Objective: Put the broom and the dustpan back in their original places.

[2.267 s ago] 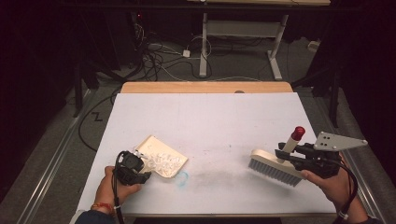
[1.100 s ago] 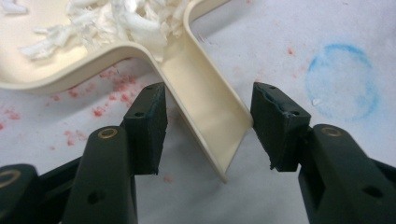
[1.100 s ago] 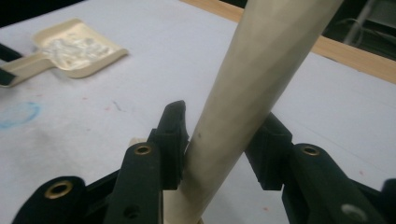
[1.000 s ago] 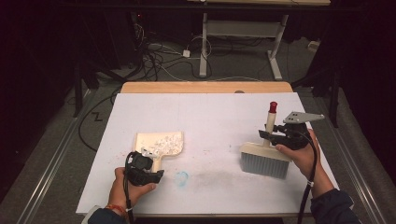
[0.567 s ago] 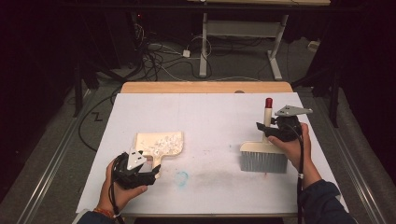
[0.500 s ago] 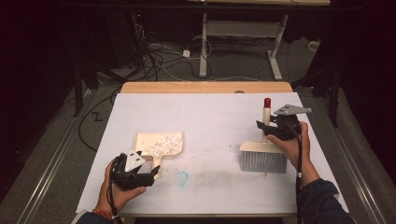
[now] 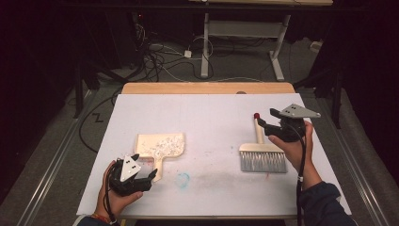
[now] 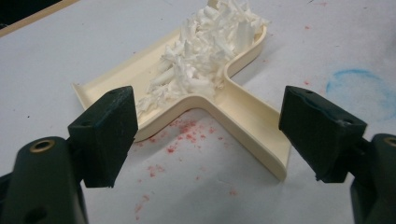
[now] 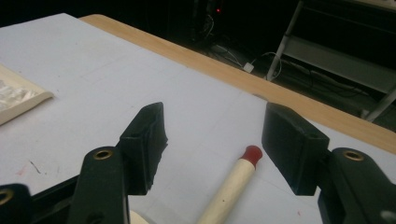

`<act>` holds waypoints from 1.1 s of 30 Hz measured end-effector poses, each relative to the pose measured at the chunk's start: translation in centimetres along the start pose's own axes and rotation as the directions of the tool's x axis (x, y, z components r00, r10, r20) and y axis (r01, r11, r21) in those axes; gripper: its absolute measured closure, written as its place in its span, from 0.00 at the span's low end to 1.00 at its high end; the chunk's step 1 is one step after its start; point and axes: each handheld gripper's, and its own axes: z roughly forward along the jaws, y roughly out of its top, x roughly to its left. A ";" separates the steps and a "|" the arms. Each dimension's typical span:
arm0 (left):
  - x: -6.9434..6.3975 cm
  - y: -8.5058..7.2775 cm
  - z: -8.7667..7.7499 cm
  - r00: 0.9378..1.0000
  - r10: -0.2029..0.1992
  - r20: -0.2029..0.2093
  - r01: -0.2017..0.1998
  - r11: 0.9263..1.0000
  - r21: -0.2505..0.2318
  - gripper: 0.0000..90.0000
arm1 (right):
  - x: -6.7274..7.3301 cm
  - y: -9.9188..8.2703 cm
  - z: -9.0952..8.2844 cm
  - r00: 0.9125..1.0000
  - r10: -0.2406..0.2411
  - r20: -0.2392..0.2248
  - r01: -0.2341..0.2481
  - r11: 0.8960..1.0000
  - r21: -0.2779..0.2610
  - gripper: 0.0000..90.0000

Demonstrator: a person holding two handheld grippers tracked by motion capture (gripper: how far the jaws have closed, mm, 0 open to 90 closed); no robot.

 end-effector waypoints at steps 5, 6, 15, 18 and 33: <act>-0.4 0.0 0.2 1.000 0.029 -0.001 -0.029 1.000 0.007 0.21 | 0.5 0.2 -1.0 1.000 0.003 -0.011 -0.003 0.999 -0.038 0.41; -0.4 0.0 0.3 0.999 0.034 -0.002 -0.034 0.999 0.008 0.21 | 0.5 0.2 -1.2 0.999 0.010 -0.034 -0.012 0.999 -0.047 0.40; -1.1 0.1 0.3 0.998 0.060 0.005 -0.060 0.998 0.008 0.21 | 2.1 1.0 -2.7 1.000 -0.007 -0.013 0.006 0.996 -0.091 0.29; -1.2 0.1 0.4 0.998 0.067 0.015 -0.067 0.998 0.009 0.20 | 2.5 1.1 -3.1 1.000 -0.019 -0.006 0.018 0.995 -0.101 0.26; -1.5 0.2 0.4 0.994 0.102 0.030 -0.102 0.995 0.004 0.20 | 3.8 0.5 -5.0 0.997 -0.076 -0.014 0.074 0.991 -0.111 0.26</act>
